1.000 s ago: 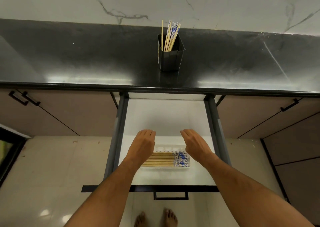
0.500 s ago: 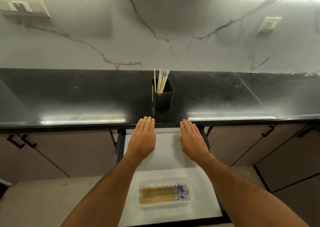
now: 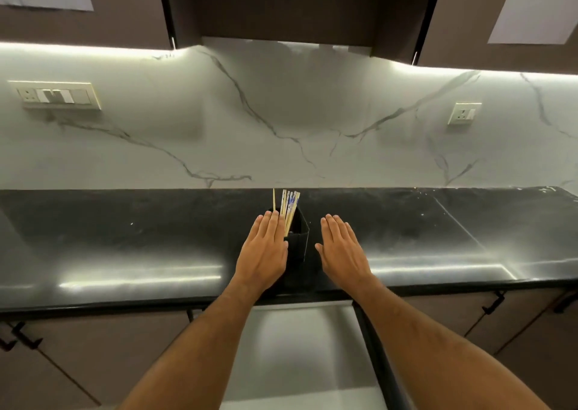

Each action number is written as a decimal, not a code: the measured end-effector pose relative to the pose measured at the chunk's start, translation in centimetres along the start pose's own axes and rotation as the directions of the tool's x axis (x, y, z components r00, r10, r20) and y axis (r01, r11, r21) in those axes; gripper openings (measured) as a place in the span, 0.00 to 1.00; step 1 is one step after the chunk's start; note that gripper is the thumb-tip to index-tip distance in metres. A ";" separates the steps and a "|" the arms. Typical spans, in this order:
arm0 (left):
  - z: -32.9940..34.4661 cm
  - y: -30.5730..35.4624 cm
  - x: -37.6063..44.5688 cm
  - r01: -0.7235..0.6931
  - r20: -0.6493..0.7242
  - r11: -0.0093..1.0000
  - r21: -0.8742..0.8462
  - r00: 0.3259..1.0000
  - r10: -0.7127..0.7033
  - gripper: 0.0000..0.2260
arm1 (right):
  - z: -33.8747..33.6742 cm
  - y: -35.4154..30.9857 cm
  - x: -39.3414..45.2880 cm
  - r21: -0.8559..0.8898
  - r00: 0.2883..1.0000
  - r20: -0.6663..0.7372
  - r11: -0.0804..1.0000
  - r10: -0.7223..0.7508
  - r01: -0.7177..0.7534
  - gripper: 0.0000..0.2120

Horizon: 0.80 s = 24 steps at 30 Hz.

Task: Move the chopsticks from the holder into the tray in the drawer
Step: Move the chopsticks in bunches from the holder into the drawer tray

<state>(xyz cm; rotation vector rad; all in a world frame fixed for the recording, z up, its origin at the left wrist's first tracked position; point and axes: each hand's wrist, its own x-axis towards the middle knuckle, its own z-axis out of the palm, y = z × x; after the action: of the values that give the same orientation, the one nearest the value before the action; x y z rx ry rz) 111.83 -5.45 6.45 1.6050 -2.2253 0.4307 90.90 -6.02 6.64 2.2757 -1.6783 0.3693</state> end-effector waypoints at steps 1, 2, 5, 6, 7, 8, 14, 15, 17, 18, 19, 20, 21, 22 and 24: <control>0.2 -0.1 0.7 0.007 0.000 1.000 -0.001 1.000 -0.007 0.26 | 0.1 0.3 0.8 0.005 1.000 0.000 1.000 -0.003 0.003 0.29; 0.6 -0.2 1.7 0.012 0.000 1.000 0.006 1.000 -0.012 0.26 | 0.5 0.9 2.0 0.009 1.000 -0.002 1.000 -0.010 0.010 0.30; 2.1 -0.4 4.3 0.036 0.016 0.999 0.015 0.999 -0.036 0.28 | 1.7 2.3 5.2 0.030 1.000 0.000 0.999 -0.020 0.020 0.30; 2.6 -0.4 5.0 0.046 0.026 0.999 0.015 0.999 -0.046 0.28 | 2.2 2.7 6.1 0.046 1.000 0.006 0.999 -0.025 0.025 0.30; 3.2 -0.5 5.5 0.053 0.028 0.998 0.020 0.998 -0.054 0.28 | 2.6 3.0 6.9 0.055 0.999 0.010 0.998 -0.036 0.035 0.30; 3.8 -0.5 6.0 0.059 0.030 0.998 0.027 0.998 -0.060 0.28 | 3.1 3.3 7.7 0.057 0.999 0.015 0.997 -0.048 0.047 0.30; 6.7 -0.6 8.6 0.062 0.073 0.997 0.044 0.995 -0.065 0.27 | 5.4 4.6 11.4 0.078 0.996 0.045 0.995 -0.071 0.068 0.30; 7.2 -0.6 9.1 0.062 0.073 0.997 0.046 0.995 -0.065 0.27 | 5.9 4.8 11.9 0.079 0.996 0.049 0.994 -0.078 0.074 0.30; 8.0 -0.9 9.9 0.068 0.075 0.997 0.043 0.995 -0.071 0.27 | 6.7 4.9 12.9 0.082 0.994 0.060 0.993 -0.087 0.082 0.30; 8.5 -1.0 10.2 0.069 0.080 0.997 0.040 0.994 -0.072 0.26 | 7.2 4.9 13.4 0.088 0.994 0.068 0.993 -0.089 0.083 0.30; 9.0 -1.2 10.6 0.067 0.086 0.997 0.040 0.994 -0.071 0.26 | 7.6 4.9 13.9 0.093 0.993 0.073 0.992 -0.091 0.084 0.30; 9.5 -1.4 10.9 0.066 0.092 0.997 0.043 0.993 -0.069 0.27 | 8.0 4.8 14.4 0.095 0.992 0.076 0.991 -0.096 0.089 0.30; 10.0 -1.6 11.2 0.065 0.099 0.997 0.046 0.993 -0.069 0.27 | 8.5 4.8 14.9 0.097 0.992 0.077 0.991 -0.104 0.096 0.30; 10.5 -1.7 11.6 0.064 0.106 0.997 0.048 0.992 -0.069 0.27 | 8.9 4.7 15.4 0.101 0.991 0.074 0.989 -0.111 0.103 0.30; 11.6 -2.1 12.4 0.062 0.119 0.997 0.040 0.991 -0.066 0.27 | 9.8 4.5 16.5 0.114 0.991 0.056 0.987 -0.122 0.115 0.30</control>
<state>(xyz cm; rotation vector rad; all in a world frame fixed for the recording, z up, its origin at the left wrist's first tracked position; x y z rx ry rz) 108.92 -21.68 1.93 1.7590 -2.2576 0.3671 91.68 -25.54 3.99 2.4788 -1.5785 0.3764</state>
